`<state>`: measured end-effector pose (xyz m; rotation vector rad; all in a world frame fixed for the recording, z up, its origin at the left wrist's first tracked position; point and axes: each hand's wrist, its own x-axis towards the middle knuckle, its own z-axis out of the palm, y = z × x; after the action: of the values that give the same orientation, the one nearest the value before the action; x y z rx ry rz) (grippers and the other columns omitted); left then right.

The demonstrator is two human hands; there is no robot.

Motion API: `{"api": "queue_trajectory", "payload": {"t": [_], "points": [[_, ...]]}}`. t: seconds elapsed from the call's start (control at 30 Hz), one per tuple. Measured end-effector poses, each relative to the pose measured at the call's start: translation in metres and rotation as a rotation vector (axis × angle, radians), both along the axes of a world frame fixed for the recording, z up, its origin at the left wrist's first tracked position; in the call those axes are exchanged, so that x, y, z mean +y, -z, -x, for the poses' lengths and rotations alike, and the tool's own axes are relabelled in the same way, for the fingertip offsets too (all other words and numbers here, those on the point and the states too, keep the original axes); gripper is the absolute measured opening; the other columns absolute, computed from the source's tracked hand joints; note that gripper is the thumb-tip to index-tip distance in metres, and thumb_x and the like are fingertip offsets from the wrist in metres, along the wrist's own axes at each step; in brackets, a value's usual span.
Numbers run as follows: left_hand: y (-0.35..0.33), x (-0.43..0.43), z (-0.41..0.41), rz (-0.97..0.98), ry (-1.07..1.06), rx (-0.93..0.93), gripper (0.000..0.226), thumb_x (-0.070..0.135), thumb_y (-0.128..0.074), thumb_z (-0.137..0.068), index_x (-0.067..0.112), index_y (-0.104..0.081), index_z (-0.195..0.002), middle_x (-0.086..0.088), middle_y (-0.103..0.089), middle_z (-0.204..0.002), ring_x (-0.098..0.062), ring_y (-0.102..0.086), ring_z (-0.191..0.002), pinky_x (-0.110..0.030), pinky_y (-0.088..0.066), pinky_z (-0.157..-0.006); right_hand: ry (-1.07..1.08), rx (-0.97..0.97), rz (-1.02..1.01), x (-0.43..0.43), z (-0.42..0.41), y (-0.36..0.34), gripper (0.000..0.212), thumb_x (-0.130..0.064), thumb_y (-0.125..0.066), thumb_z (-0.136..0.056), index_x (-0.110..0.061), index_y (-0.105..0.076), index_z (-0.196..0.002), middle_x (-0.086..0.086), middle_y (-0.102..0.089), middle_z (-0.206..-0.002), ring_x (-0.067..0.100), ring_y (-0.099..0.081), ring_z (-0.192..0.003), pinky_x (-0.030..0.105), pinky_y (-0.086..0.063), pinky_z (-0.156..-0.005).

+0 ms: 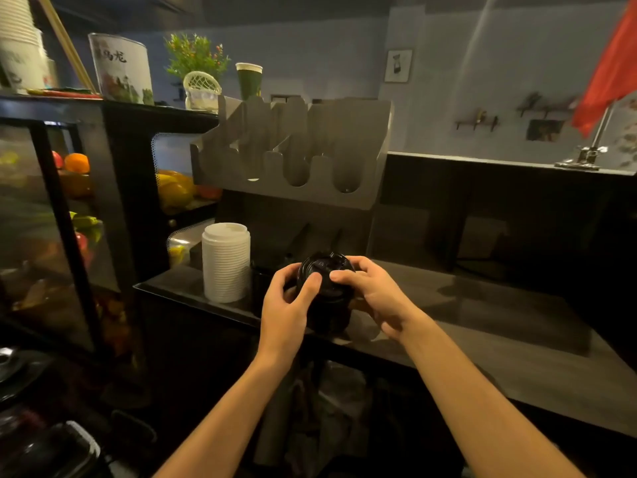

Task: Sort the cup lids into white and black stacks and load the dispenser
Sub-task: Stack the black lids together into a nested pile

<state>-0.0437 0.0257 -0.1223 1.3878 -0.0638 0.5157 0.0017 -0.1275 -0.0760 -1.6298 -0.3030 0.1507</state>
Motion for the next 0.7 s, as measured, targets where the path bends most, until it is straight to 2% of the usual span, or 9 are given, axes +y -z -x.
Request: {"api": "queue_trajectory", "payload": {"t": [0.07, 0.17, 0.23, 0.37, 0.57, 0.63, 0.7], "points": [[0.004, 0.0, 0.001, -0.112, -0.015, -0.009, 0.049, 0.055, -0.069, -0.087, 0.038, -0.055, -0.131, 0.015, -0.062, -0.128, -0.004, -0.061, -0.119, -0.024, -0.055, -0.094, 0.053, 0.073, -0.111, 0.002, -0.004, 0.001, 0.037, -0.026, -0.075, -0.087, -0.018, -0.064, -0.121, 0.005, -0.073, -0.113, 0.022, -0.07, -0.105, 0.036, -0.057, -0.088], [0.018, 0.0, 0.003, -0.345, -0.099, -0.022, 0.063, 0.057, -0.073, -0.085, 0.036, -0.049, -0.139, 0.025, -0.054, -0.131, 0.007, -0.052, -0.122, -0.016, -0.045, -0.098, 0.155, 0.15, -0.194, 0.003, -0.01, 0.004, 0.036, -0.027, -0.077, -0.084, -0.015, -0.069, -0.117, 0.006, -0.075, -0.111, 0.023, -0.07, -0.105, 0.035, -0.056, -0.084], [0.028, -0.001, 0.001, -0.473, -0.149, -0.019, 0.075, 0.052, -0.08, -0.082, 0.033, -0.043, -0.144, 0.022, -0.052, -0.136, 0.004, -0.051, -0.125, -0.017, -0.043, -0.1, 0.203, 0.151, -0.158, 0.005, -0.012, 0.007, 0.037, -0.029, -0.078, -0.083, -0.015, -0.069, -0.116, 0.005, -0.074, -0.111, 0.022, -0.068, -0.103, 0.033, -0.054, -0.08], [0.035, -0.007, -0.003, -0.61, -0.153, 0.06, 0.103, 0.046, -0.085, -0.078, 0.028, -0.021, -0.156, 0.009, -0.042, -0.153, -0.008, -0.045, -0.138, -0.025, -0.04, -0.102, 0.281, 0.091, -0.084, 0.01, -0.017, 0.013, 0.047, -0.034, -0.079, -0.082, -0.014, -0.065, -0.122, 0.003, -0.071, -0.114, 0.017, -0.064, -0.104, 0.027, -0.045, -0.069], [0.036, -0.012, -0.016, -0.736, -0.232, 0.128, 0.105, 0.054, -0.082, -0.078, 0.024, -0.019, -0.156, 0.0, -0.045, -0.154, -0.02, -0.048, -0.139, -0.041, -0.047, -0.109, 0.336, 0.063, -0.072, 0.007, -0.028, 0.017, 0.043, -0.038, -0.079, -0.082, -0.015, -0.069, -0.117, 0.001, -0.072, -0.108, 0.017, -0.065, -0.104, 0.027, -0.048, -0.072], [0.037, -0.013, -0.019, -0.755, -0.254, 0.128, 0.103, 0.053, -0.082, -0.078, 0.023, -0.022, -0.156, 0.0, -0.049, -0.15, -0.02, -0.05, -0.136, -0.042, -0.047, -0.109, 0.331, 0.052, -0.031, 0.006, -0.029, 0.017, 0.042, -0.04, -0.078, -0.082, -0.013, -0.071, -0.114, 0.001, -0.073, -0.107, 0.016, -0.065, -0.104, 0.025, -0.047, -0.07], [0.037, -0.014, -0.021, -0.762, -0.267, 0.123, 0.1, 0.053, -0.082, -0.078, 0.023, -0.025, -0.154, 0.001, -0.054, -0.144, -0.02, -0.053, -0.132, -0.04, -0.048, -0.107, 0.333, 0.041, 0.026, 0.005, -0.028, 0.016, 0.038, -0.042, -0.075, -0.085, -0.013, -0.071, -0.11, -0.001, -0.071, -0.103, 0.011, -0.063, -0.095, 0.02, -0.042, -0.064]]}}
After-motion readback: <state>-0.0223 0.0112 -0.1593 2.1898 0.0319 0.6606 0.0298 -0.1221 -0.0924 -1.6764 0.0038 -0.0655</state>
